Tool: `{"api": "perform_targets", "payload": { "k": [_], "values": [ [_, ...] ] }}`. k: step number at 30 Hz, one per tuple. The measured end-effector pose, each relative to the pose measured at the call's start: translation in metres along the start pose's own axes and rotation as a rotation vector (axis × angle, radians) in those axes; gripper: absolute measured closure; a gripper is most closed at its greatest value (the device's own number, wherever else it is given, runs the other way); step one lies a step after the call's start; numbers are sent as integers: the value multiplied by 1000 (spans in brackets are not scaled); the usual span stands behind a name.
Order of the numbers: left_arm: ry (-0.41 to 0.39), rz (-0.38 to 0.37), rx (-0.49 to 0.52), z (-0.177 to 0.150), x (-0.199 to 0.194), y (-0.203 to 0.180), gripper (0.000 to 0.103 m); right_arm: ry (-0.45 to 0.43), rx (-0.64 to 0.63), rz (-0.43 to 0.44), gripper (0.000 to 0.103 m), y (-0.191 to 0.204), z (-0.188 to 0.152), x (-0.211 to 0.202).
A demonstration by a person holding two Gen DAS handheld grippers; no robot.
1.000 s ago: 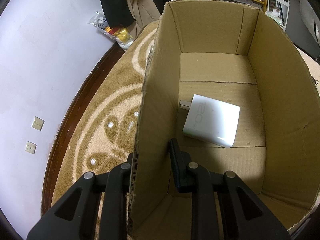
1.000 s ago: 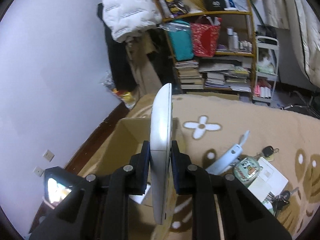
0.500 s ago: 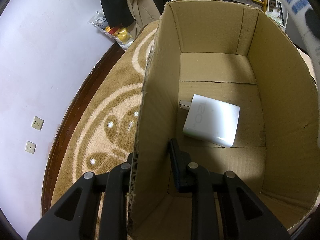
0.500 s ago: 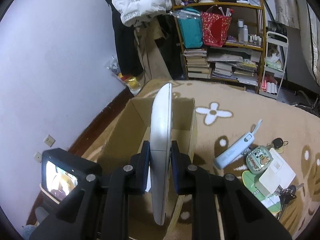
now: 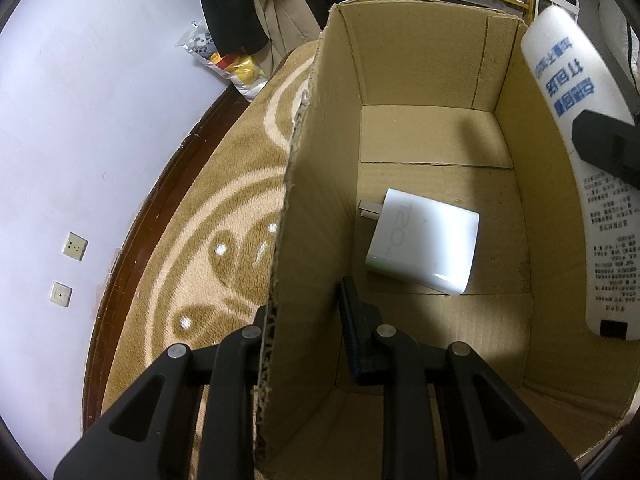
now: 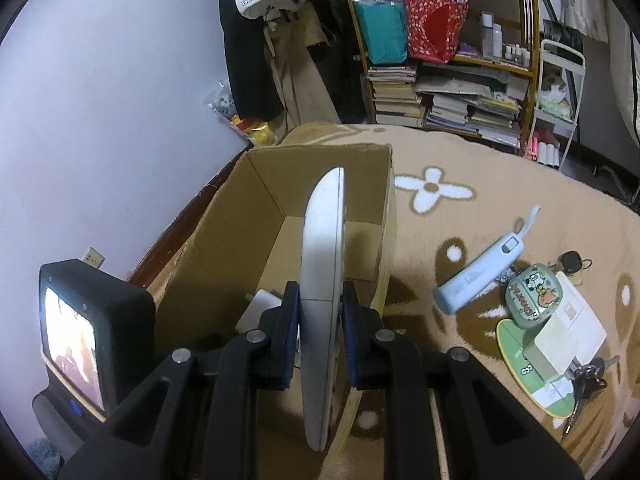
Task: Organize rigid objects
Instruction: 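Carry the remote over the box and open the right gripper, then move the right gripper back to the items on the rug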
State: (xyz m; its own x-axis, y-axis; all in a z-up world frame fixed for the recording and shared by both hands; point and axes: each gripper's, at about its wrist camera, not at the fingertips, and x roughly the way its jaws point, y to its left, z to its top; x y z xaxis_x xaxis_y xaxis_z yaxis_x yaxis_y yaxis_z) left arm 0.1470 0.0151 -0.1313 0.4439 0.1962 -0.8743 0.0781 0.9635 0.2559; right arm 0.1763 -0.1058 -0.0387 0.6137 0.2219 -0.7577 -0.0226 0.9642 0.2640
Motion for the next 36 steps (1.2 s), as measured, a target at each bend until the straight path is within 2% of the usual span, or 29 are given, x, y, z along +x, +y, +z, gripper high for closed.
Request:
{"api": "perform_targets", "payload": {
  "k": [17,24,27,34,36],
  "values": [
    [-14,-5,-13,0,-2,1,82,1,-9,-8,81,-2,0,2],
    [-49,-15,-16,2,-8,4,82,-12,-4,6,81,-2,4,2],
    [-41,5,-9,3,-9,3,82,-18,1,9,81,-1,6,-1],
    [-32,-6,-16,4,-10,4,83,-62,-8,5,81,-2,11,-20],
    [-34,-7,-16,4,-10,5,83,-71,-18,-3,77,-3,13,-25]
  ]
}}
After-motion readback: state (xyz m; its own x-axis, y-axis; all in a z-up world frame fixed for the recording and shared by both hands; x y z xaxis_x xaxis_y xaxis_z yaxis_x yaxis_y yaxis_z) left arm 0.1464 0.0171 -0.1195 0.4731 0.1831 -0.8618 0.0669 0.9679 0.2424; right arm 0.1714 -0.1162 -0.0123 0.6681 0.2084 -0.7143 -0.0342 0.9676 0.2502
